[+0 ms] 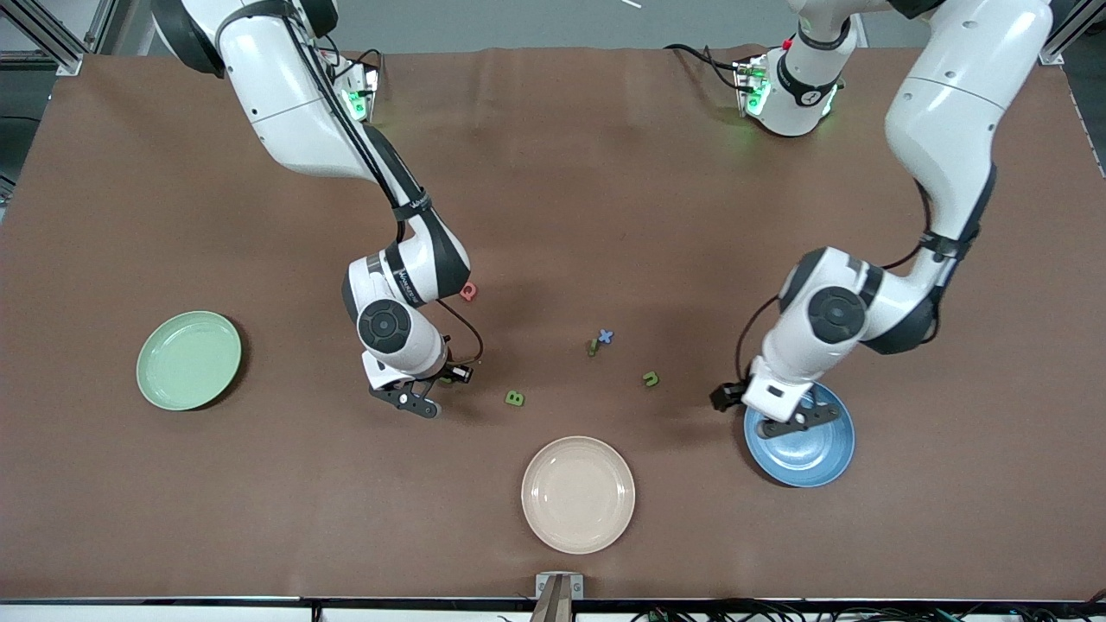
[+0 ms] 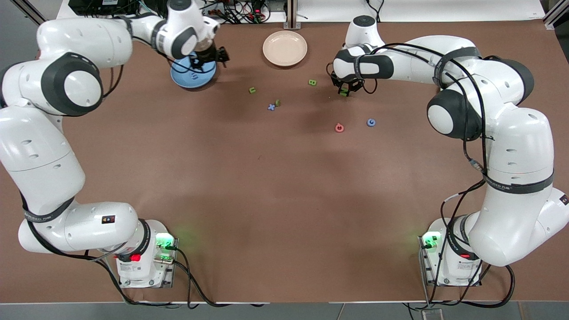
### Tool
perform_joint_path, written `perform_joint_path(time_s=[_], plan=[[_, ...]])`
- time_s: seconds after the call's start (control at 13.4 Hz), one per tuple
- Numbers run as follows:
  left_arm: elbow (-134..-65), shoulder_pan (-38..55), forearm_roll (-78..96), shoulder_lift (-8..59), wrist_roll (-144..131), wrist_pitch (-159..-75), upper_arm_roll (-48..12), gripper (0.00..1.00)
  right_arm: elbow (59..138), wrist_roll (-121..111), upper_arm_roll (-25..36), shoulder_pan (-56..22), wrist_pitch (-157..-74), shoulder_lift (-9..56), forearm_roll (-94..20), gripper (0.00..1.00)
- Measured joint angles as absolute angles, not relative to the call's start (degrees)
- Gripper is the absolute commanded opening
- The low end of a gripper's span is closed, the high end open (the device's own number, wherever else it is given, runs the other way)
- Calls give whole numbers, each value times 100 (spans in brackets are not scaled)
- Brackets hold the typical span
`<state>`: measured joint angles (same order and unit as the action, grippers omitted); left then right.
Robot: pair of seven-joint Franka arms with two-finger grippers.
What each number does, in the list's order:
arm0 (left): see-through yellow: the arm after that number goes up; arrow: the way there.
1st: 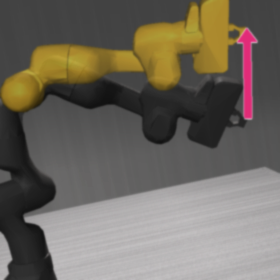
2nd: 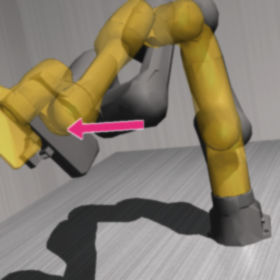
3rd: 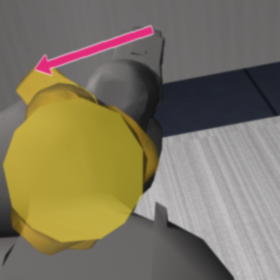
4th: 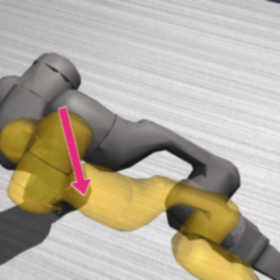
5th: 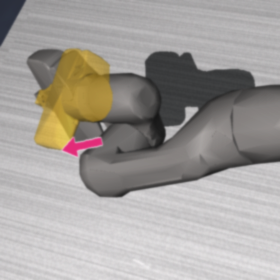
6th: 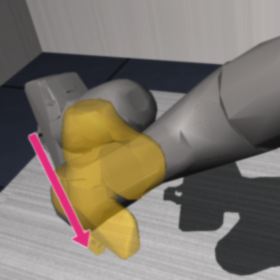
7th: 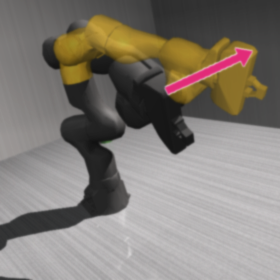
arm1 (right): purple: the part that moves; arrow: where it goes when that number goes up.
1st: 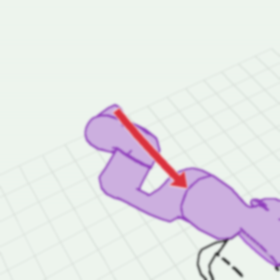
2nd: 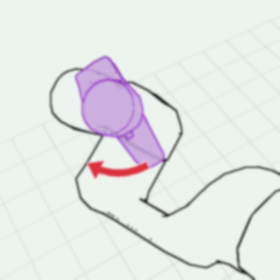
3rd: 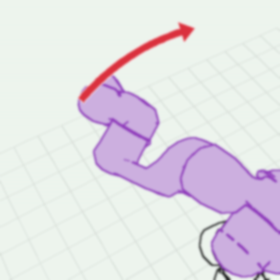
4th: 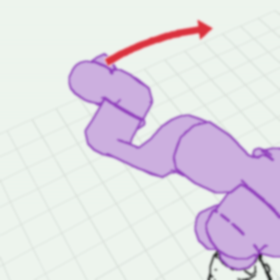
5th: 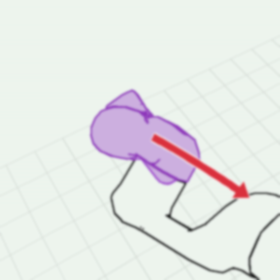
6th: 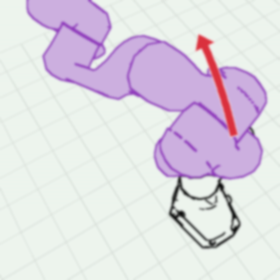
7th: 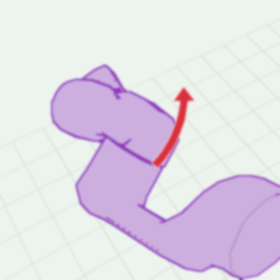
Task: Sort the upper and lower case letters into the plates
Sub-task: 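Carry the c toward the blue plate while the right gripper carries Z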
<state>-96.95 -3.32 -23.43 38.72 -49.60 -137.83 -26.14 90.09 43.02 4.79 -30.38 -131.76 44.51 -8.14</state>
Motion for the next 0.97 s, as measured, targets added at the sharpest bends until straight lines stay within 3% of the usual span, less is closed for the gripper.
perform_joint_path(time_s=[0.3,0.52,0.97], plan=[[-9460,579,-2341,4043,-6872,-13760,-2610,81,8924,3439,642,-2850,-12662,4287,-805,15],[-9048,1095,-2342,4468,-7772,-13745,-2504,72,8910,2101,687,-2102,-11978,3847,-804,15],[-8853,1185,-2342,4819,-7891,-13736,-2139,65,9472,-647,713,-460,-11729,3430,-799,15]])
